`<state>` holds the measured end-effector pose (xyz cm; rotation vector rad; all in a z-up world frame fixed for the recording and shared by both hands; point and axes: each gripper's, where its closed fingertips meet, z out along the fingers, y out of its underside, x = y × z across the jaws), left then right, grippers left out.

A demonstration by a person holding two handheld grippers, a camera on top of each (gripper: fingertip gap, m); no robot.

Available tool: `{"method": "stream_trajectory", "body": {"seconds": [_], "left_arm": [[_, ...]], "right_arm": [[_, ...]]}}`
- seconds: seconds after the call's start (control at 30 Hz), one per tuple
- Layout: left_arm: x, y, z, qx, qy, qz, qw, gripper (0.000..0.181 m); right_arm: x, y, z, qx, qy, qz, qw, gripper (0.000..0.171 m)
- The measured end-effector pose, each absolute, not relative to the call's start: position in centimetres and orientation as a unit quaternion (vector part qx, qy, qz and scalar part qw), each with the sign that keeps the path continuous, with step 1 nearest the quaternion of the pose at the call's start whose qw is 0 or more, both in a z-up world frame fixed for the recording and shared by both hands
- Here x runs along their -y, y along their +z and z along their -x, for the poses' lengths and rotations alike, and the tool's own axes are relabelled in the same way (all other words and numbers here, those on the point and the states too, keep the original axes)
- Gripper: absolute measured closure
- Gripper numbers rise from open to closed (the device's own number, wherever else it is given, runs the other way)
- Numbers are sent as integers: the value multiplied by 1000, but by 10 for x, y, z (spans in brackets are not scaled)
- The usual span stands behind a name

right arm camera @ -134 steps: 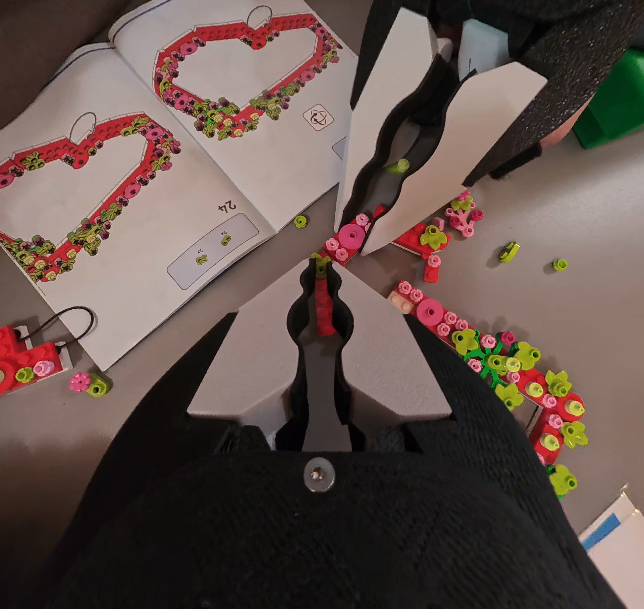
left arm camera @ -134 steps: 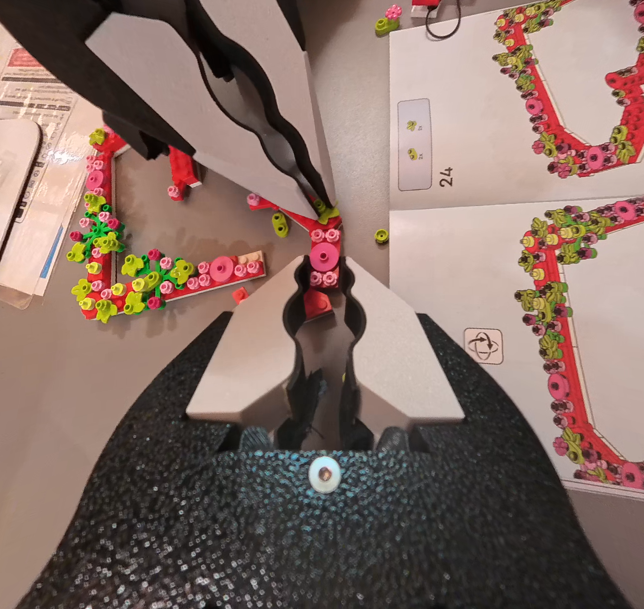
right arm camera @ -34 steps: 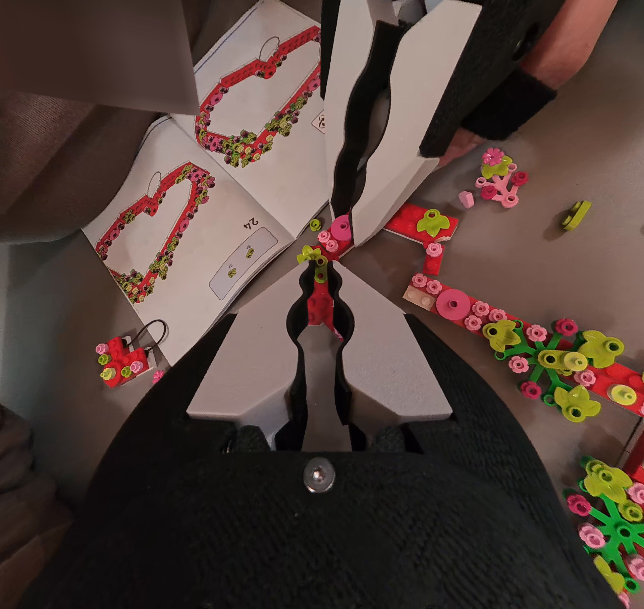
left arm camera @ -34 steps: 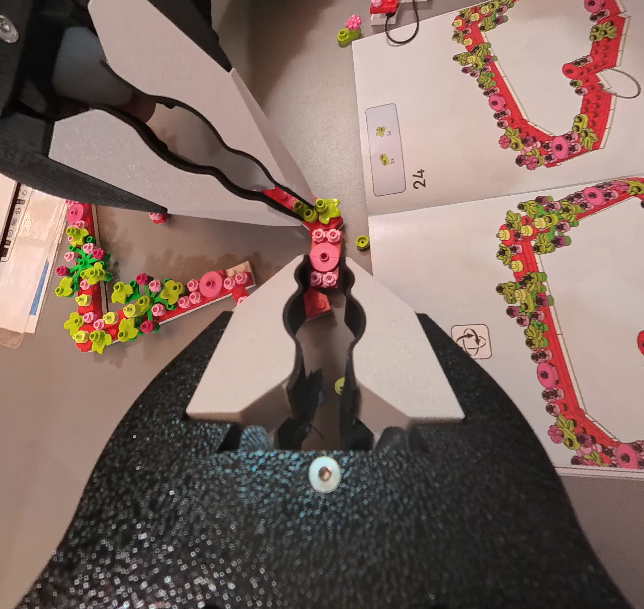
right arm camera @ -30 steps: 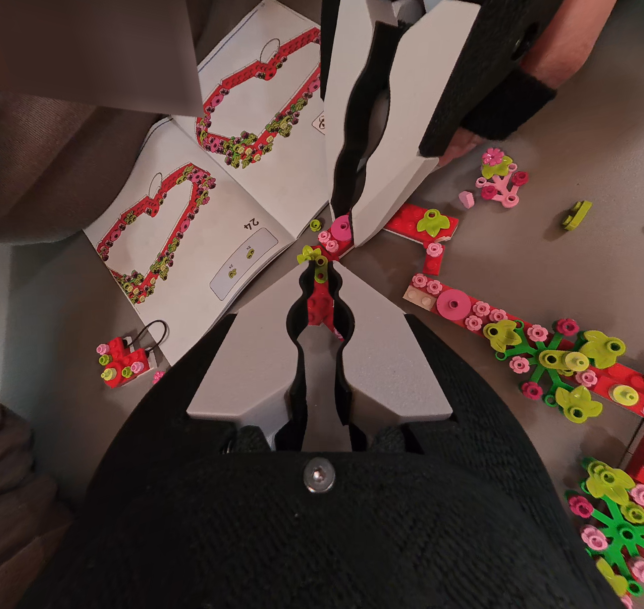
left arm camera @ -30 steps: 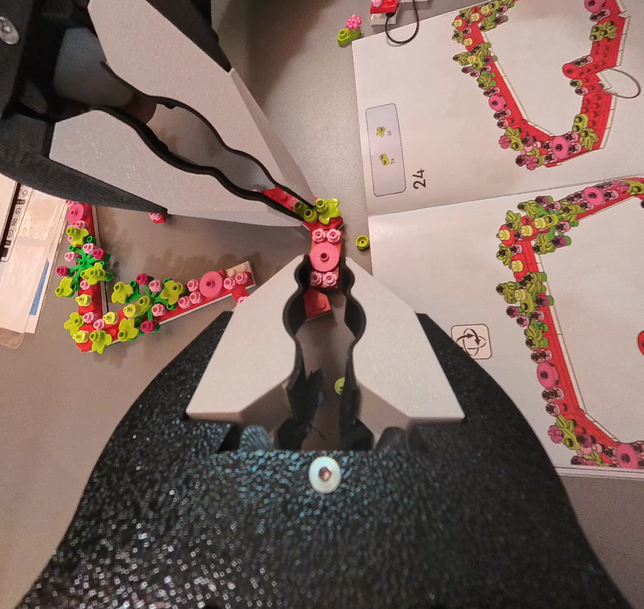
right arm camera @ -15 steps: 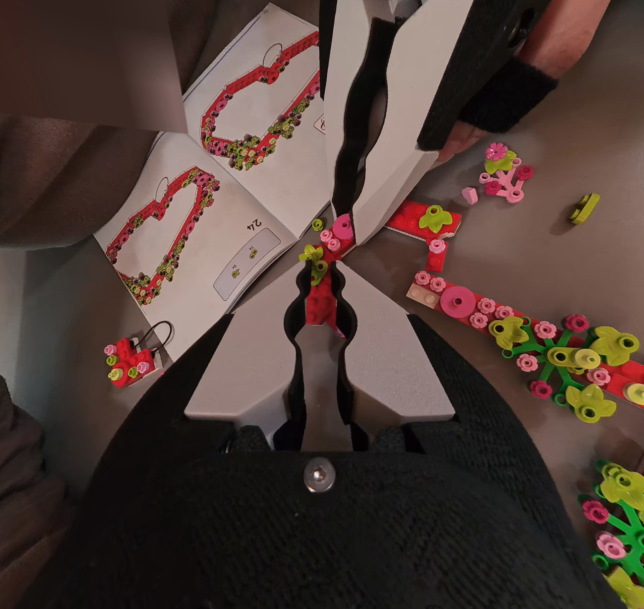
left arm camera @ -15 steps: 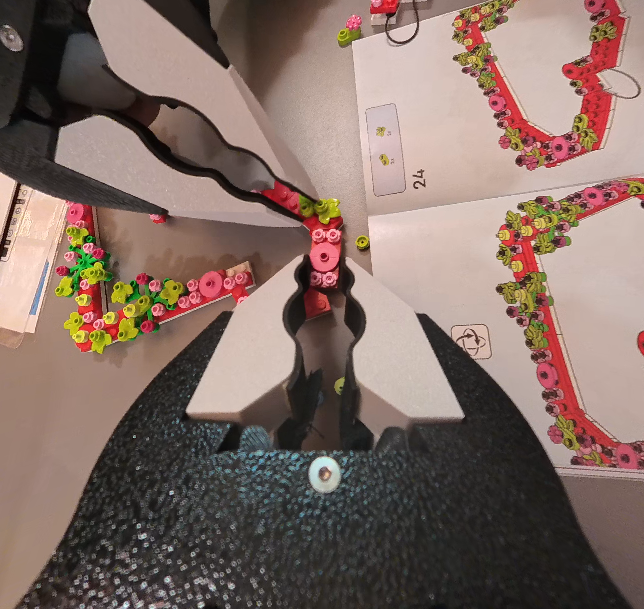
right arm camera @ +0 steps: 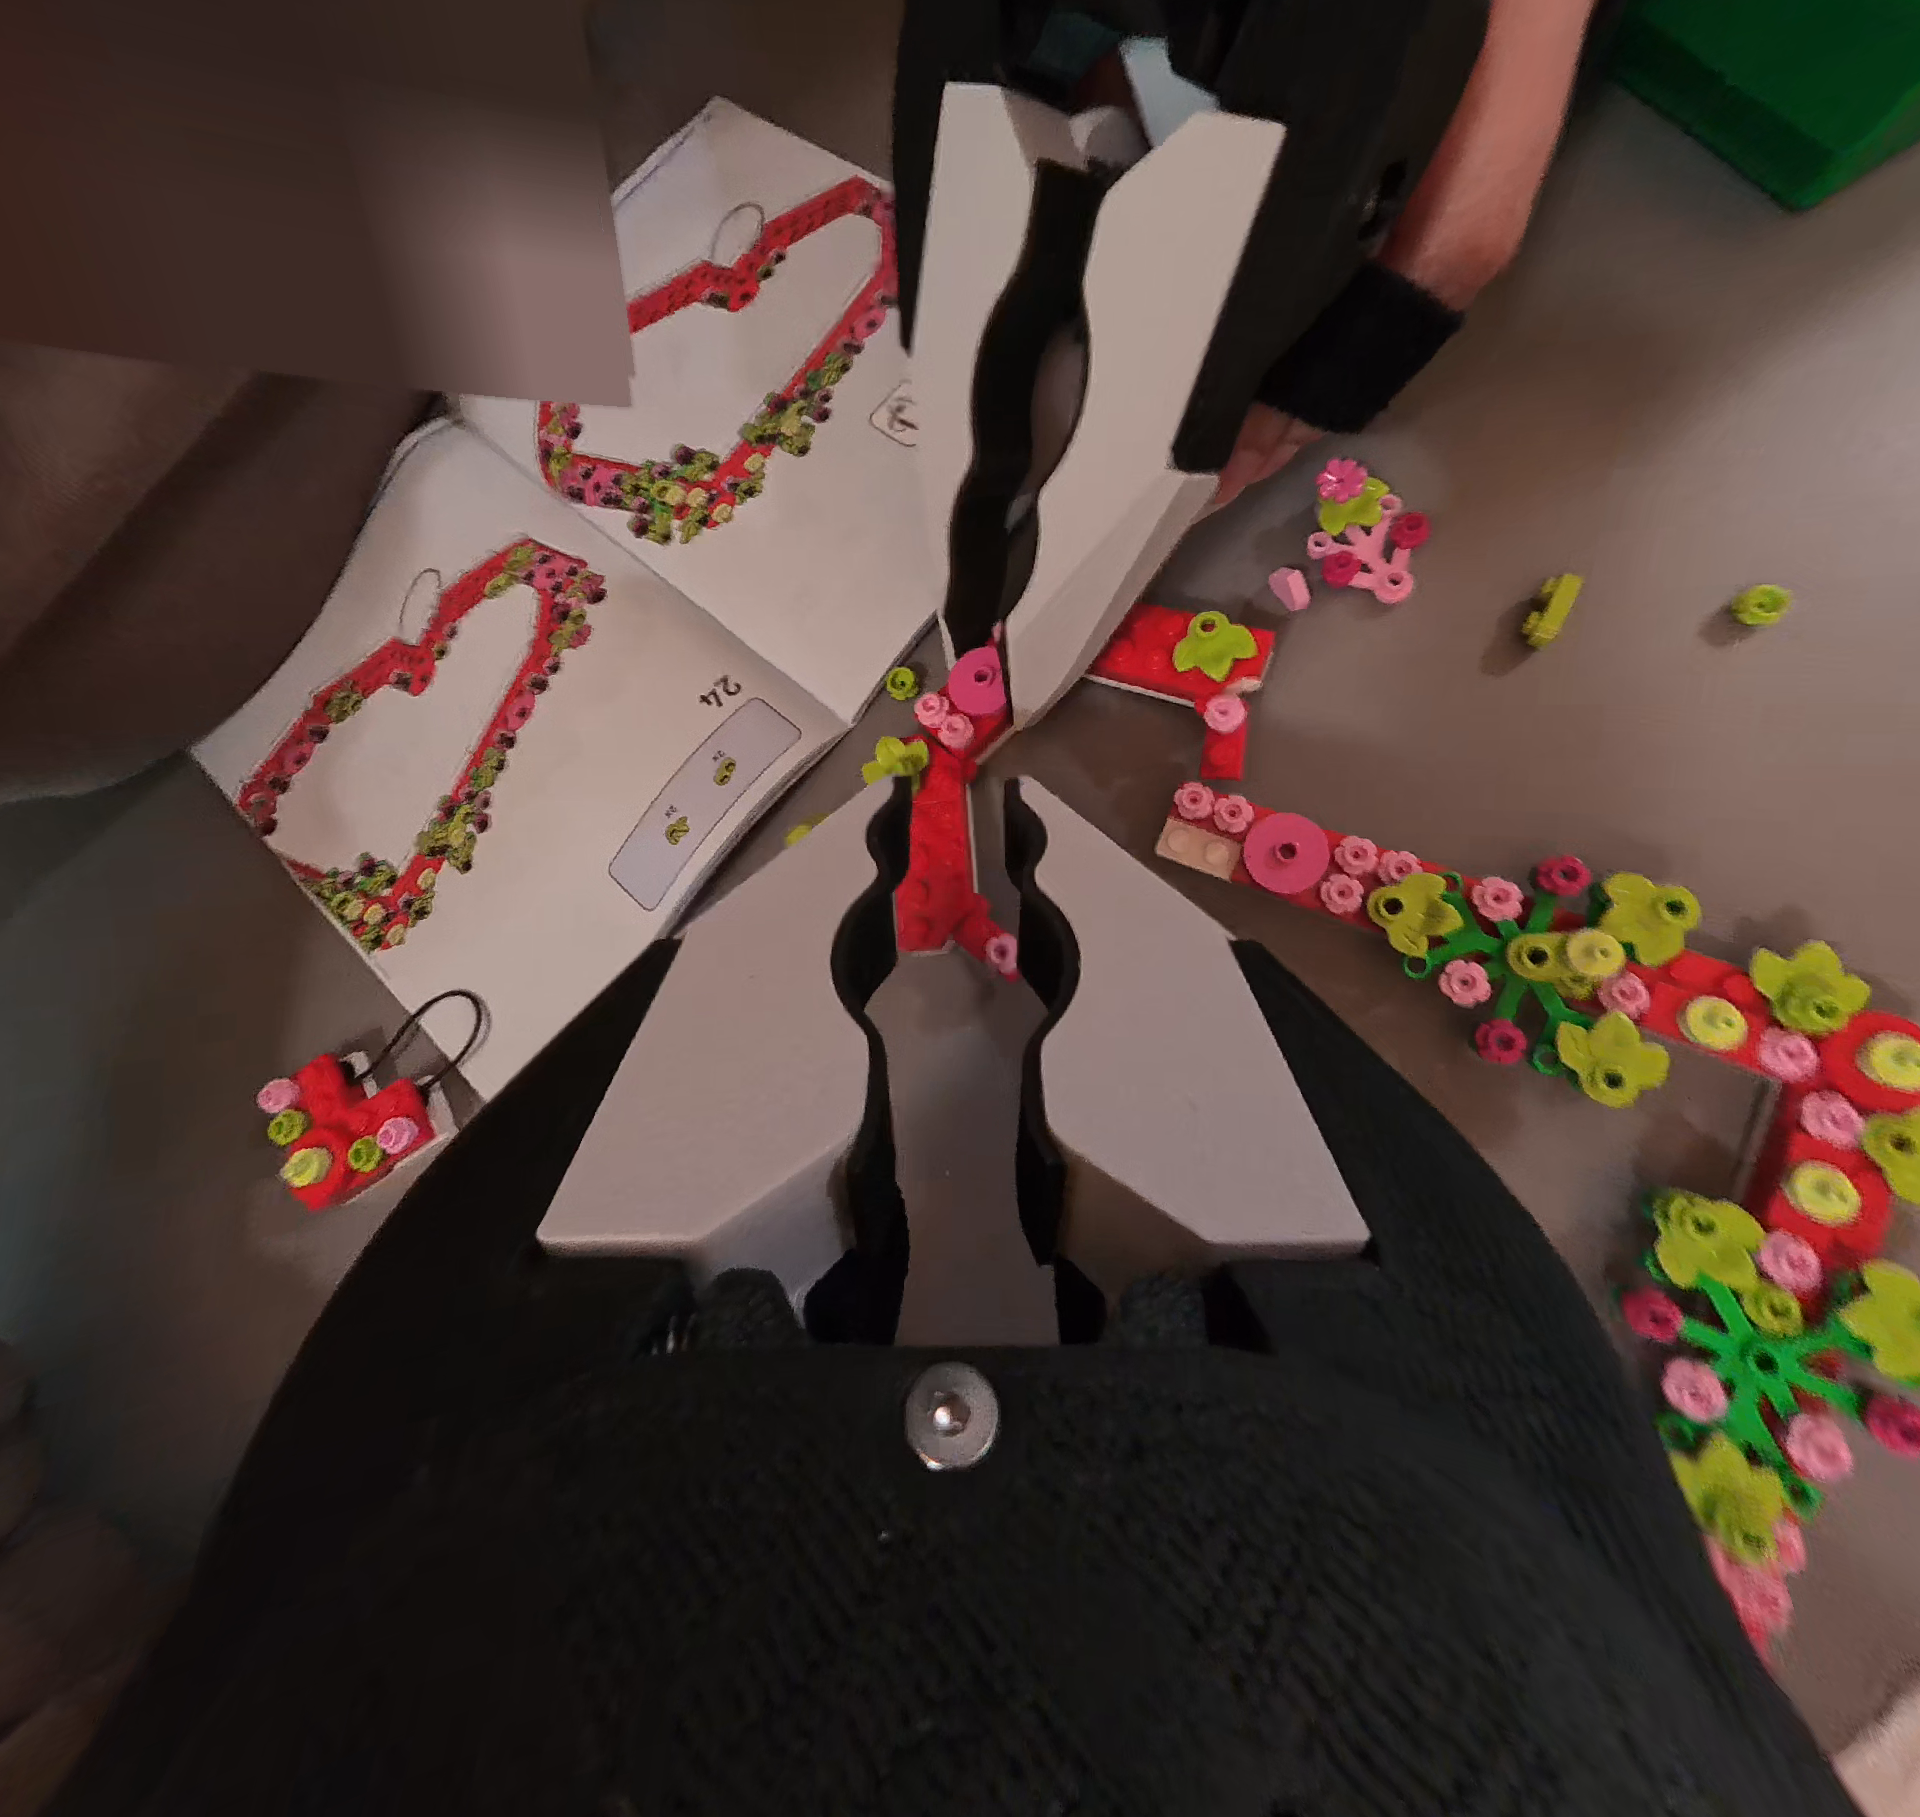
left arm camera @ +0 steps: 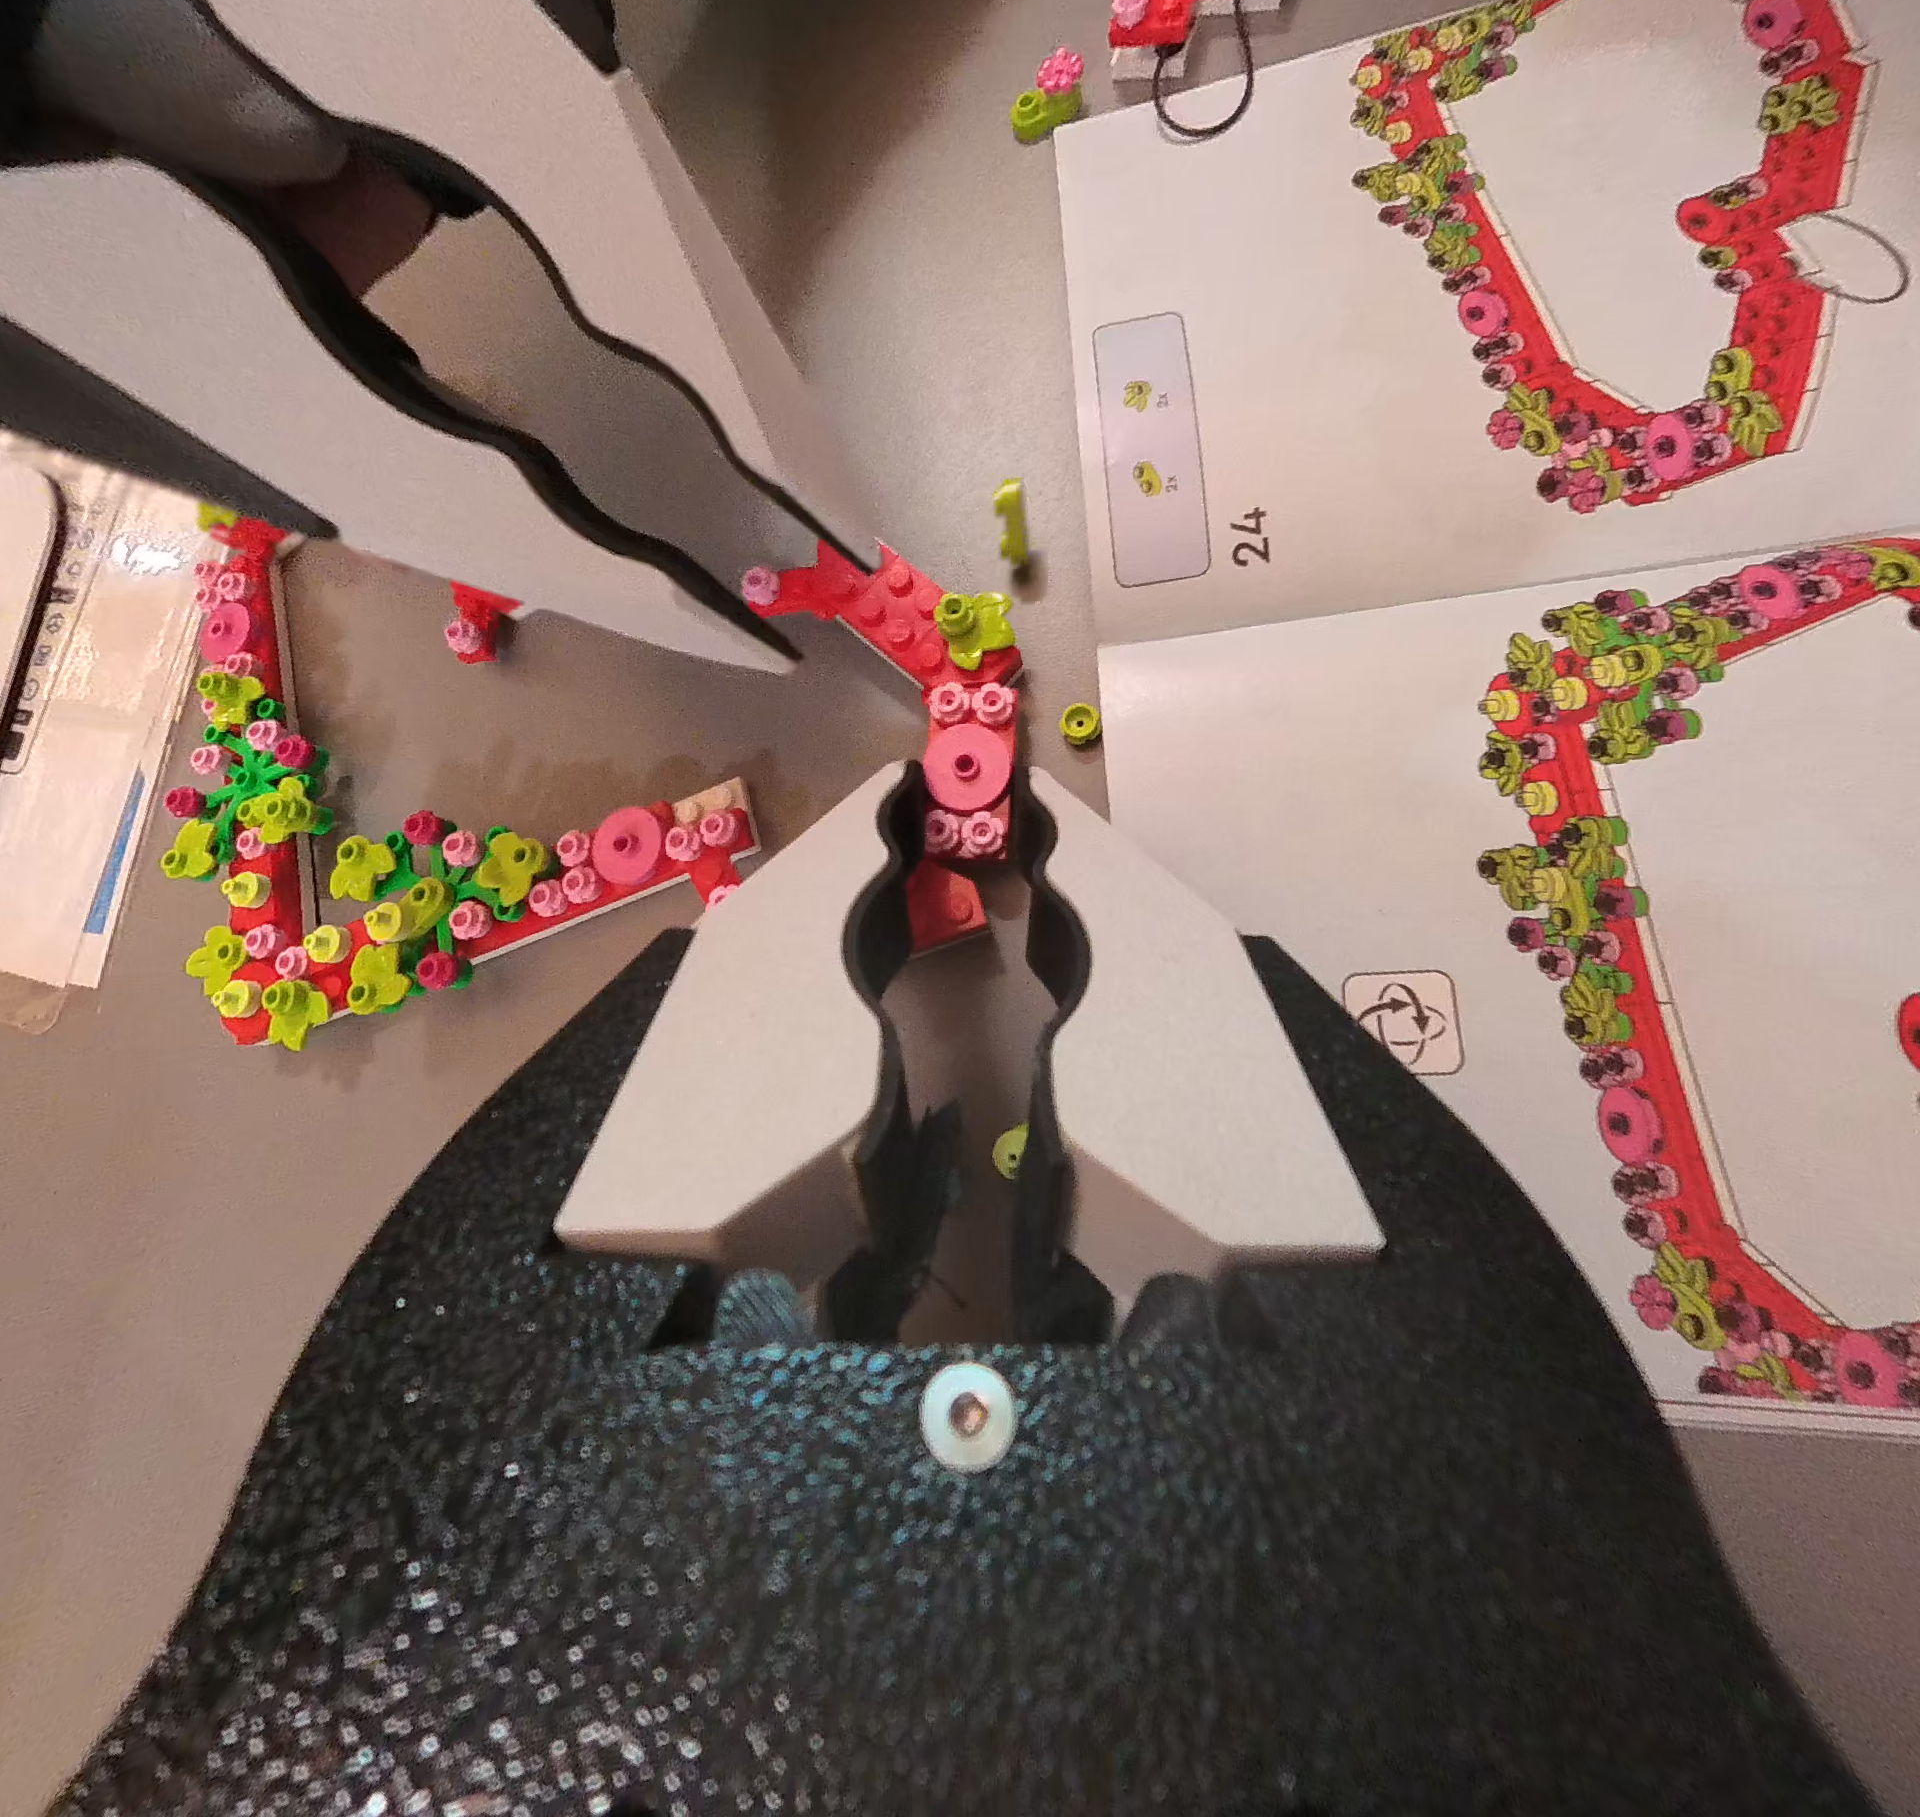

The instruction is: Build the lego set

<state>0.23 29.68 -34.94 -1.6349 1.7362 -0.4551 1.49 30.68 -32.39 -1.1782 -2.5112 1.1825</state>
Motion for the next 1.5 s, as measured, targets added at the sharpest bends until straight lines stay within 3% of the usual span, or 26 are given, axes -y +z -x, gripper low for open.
{"method": "stream_trajectory", "body": {"seconds": [0.03,0.37,0.73,1.5], "left_arm": [[-296,-349,-3,-670,-177,631,349,166],[-296,-349,-3,-664,-174,636,352,166],[-297,-349,-3,-662,-177,638,352,166],[-296,-350,-5,-664,-188,635,346,166]], "right_arm": [[-310,-325,-16,831,379,399,78,155],[-299,-333,-22,826,353,410,158,154],[-285,-342,-16,852,287,413,143,158],[-286,-343,-23,946,220,189,146,162]]}}
